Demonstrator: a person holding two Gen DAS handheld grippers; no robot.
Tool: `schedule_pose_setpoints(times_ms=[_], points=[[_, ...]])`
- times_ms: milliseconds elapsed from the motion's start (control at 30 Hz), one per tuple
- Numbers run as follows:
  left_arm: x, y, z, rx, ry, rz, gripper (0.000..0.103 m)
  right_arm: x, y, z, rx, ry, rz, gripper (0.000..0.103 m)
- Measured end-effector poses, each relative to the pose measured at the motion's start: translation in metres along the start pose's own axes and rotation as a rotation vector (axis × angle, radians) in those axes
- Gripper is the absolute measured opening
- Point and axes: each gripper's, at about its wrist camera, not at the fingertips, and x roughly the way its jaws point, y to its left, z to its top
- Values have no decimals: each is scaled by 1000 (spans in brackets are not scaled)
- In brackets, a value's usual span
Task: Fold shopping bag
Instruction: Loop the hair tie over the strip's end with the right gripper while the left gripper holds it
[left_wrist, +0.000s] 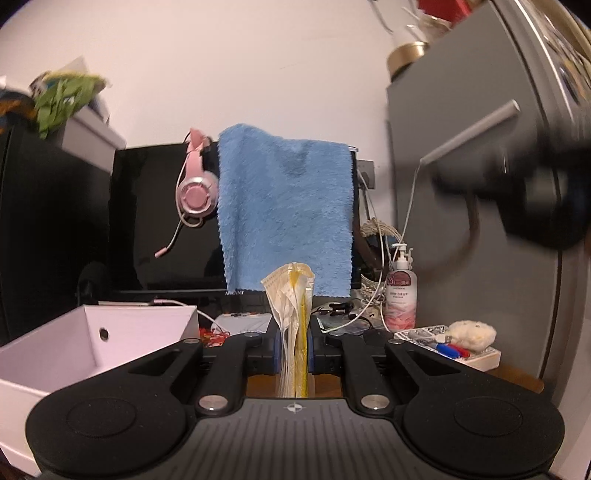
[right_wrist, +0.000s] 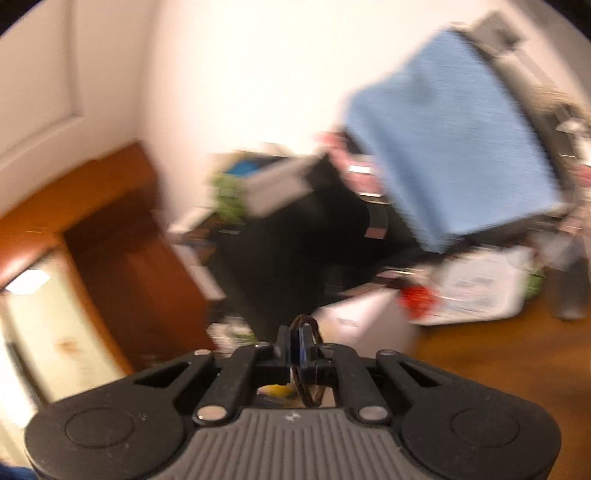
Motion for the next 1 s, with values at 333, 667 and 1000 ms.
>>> schedule_pose_setpoints(times_ms=[333, 667, 1000], points=[[-18, -27, 2, 174, -78, 7, 12, 50, 43, 16, -217, 217, -124, 3], [-31, -41, -3, 260, -127, -20, 12, 59, 57, 11, -446, 214, -325, 3], [-44, -47, -7, 284, -188, -43, 8, 50, 43, 19, -436, 163, -361, 2]])
